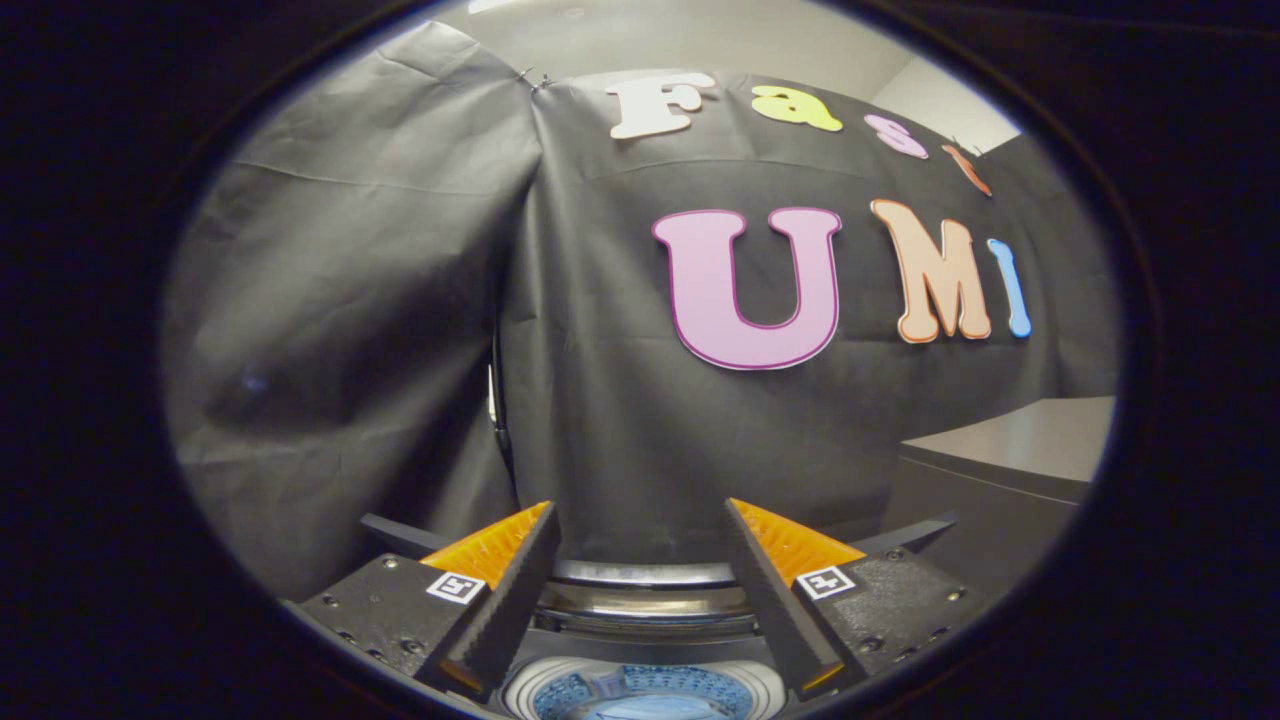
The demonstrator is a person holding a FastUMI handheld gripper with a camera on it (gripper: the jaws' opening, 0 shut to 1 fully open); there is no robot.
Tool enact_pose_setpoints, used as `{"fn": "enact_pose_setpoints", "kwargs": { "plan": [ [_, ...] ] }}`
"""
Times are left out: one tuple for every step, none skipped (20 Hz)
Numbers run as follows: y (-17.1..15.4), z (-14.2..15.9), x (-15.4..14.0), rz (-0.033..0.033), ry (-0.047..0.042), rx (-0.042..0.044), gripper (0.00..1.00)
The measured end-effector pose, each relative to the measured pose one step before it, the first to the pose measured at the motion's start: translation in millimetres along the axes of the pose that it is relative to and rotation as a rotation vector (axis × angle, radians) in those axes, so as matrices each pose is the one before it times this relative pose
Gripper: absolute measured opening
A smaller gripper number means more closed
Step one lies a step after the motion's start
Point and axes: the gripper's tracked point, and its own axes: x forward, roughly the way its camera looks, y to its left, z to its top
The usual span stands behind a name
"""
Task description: Put the clothes into the washing machine and then close the washing machine lid.
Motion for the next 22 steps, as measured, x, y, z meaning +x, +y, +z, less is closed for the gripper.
{"fn": "enact_pose_setpoints", "kwargs": {
  "plan": [
    [0.21,-1.83,-1.25,0.00246,0.00745,-0.00174,0.97],
    [0.26,0.04,-1.52,0.00284,0.0004,-0.00071,0.97],
    [-0.19,-1.24,-1.48,0.00288,0.00156,0.00227,0.97],
    [-0.1,0.15,-1.33,0.0007,-0.00024,0.00244,0.97],
    [-0.08,-0.63,-0.06,-0.00076,0.00015,-0.00028,0.97],
    [-0.39,-0.64,-1.01,0.00104,0.00251,-0.00137,0.97],
    [0.38,-1.91,-1.15,-0.00028,0.00453,0.00443,0.97],
    [0.19,-0.59,-1.89,-0.00072,-0.00029,0.0022,0.97],
    [0.11,-1.05,-1.61,-0.00089,0.00852,0.00109,0.97],
    [0.06,-0.73,-1.74,0.00176,0.0035,-0.0058,0.97],
    [0.21,-1.75,-2.36,0.00313,0.00902,-0.00471,0.97],
    [0.29,-2.43,-2.95,0.00146,-0.00017,0.0054,0.97],
    [-1.74,-2.26,-3.38,-0.0036,0.00139,0.0051,0.97],
    [-0.85,-4.61,-5.25,-0.00319,0.00771,0.00701,0.97],
    [-1.02,-3.95,-3.02,0.00226,0.00596,0.01121,0.97],
    [-0.21,-6.65,-4.45,-0.00367,0.00945,0.01054,0.97],
    [-2.04,-3.52,-4.37,0.001,0.00776,0.01116,0.97],
    [-0.7,-3.78,-4.82,0.00215,0.00693,0.00862,0.97],
    [-1.44,-1.48,-3.98,-0.00112,0.00437,-0.00189,0.97],
    [-0.96,-3.11,-5.73,0.00024,0.00575,-0.00698,0.97],
    [-1.37,0.37,-5.33,-0.00049,0.00116,-0.00855,0.97],
    [-2.11,-0.32,-6.39,-0.00567,0.00068,-0.00351,0.97]
  ]
}}
